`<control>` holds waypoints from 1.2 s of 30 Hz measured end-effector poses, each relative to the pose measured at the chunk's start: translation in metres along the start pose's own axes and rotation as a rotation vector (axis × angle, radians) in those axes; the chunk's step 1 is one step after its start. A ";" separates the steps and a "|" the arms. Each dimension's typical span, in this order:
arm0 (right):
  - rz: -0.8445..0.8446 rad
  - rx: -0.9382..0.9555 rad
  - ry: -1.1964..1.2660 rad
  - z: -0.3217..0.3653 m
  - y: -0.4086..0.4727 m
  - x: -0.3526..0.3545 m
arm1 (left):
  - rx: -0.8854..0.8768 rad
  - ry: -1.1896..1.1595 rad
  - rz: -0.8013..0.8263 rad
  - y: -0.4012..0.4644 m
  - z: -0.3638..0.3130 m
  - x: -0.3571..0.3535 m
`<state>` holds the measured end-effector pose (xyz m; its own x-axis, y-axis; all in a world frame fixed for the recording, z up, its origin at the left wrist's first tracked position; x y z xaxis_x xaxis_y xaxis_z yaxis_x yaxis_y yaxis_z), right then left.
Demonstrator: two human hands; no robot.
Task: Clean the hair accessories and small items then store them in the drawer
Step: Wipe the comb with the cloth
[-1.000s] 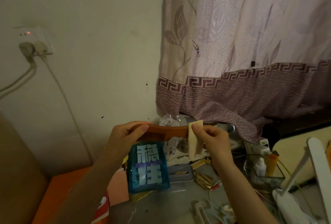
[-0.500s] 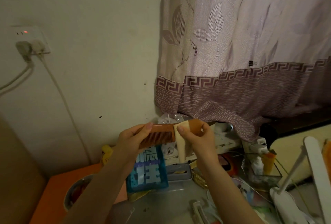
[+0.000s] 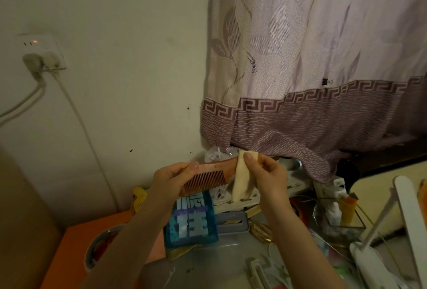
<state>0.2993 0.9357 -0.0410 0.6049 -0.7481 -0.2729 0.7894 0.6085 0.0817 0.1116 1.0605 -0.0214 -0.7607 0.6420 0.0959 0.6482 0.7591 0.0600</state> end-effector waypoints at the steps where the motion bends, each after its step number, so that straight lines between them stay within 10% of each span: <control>1: 0.001 -0.001 0.009 0.001 0.002 0.001 | 0.011 0.017 0.014 0.000 0.000 -0.001; 16: -0.020 -0.140 0.149 -0.020 -0.005 0.000 | 0.051 0.146 0.153 -0.005 0.004 -0.022; 36: 0.568 -0.106 -0.148 0.002 -0.023 -0.048 | -0.056 0.238 0.331 0.024 -0.045 -0.052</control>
<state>0.2527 0.9571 -0.0274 0.9436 -0.3221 -0.0770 0.3278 0.9415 0.0779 0.1676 1.0405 0.0193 -0.4855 0.8028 0.3461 0.8626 0.5043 0.0402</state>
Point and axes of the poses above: each hand's wrist, its own y-axis towards the middle knuckle, its own x-axis out of the back of the hand, z = x × y, the point moved 9 cm from there along y, towards the middle knuckle, and after that the axes turned 5 degrees about z, right-handed, at the moved point
